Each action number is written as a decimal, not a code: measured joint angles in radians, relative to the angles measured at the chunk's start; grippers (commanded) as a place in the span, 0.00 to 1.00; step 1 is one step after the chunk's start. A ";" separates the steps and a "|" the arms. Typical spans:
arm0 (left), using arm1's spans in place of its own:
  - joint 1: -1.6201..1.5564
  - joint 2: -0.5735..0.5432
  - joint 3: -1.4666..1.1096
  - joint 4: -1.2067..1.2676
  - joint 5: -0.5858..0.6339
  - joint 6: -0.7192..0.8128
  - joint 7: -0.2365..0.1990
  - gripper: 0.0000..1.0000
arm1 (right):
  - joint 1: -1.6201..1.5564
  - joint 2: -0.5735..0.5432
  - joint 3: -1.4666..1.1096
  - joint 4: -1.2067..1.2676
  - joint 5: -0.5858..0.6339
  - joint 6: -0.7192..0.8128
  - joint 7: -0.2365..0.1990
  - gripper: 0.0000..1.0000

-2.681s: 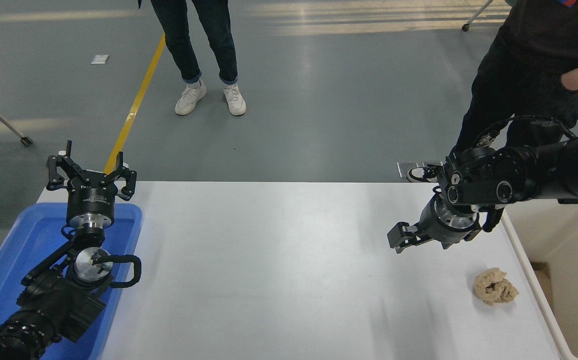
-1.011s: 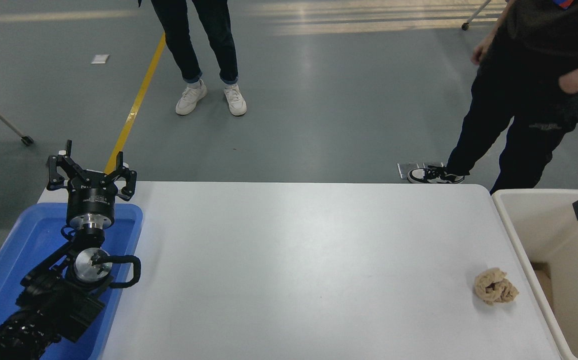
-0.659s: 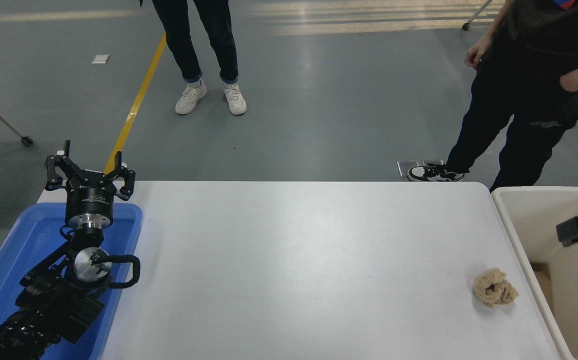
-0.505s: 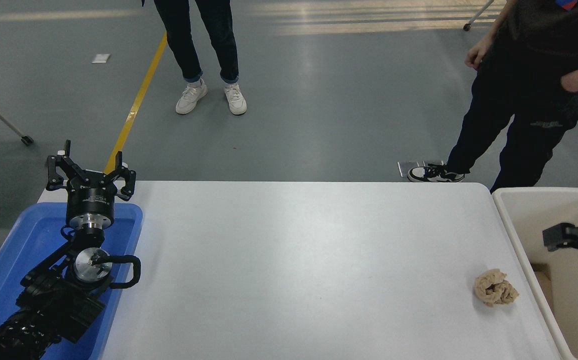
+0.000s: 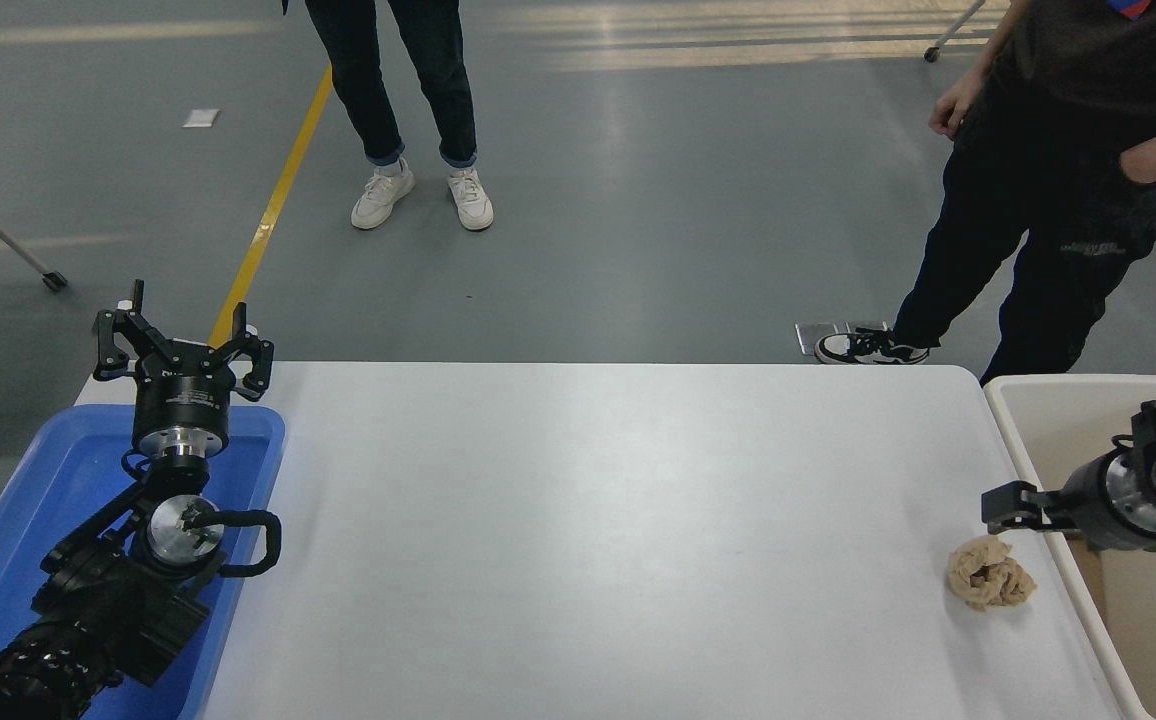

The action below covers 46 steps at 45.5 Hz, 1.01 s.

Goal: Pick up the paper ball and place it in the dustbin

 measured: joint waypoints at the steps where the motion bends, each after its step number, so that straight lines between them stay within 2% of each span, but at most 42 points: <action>1: 0.000 0.000 0.000 0.000 0.000 0.000 0.000 0.99 | -0.008 0.005 0.005 -0.005 0.001 -0.002 0.000 1.00; 38: 0.000 0.000 0.000 0.000 0.000 0.000 0.000 0.99 | -0.194 0.127 0.061 -0.201 0.006 -0.091 -0.009 0.97; 43: 0.000 0.000 0.000 0.000 0.000 0.000 0.000 0.99 | -0.210 0.142 0.064 -0.223 0.006 -0.102 -0.009 0.90; 44: 0.000 0.000 0.000 0.000 0.000 0.000 0.000 0.99 | -0.213 0.144 0.066 -0.226 0.006 -0.103 -0.010 0.86; 46: 0.000 0.000 0.000 0.000 0.000 0.000 0.000 0.99 | -0.218 0.148 0.068 -0.235 0.007 -0.108 -0.010 0.74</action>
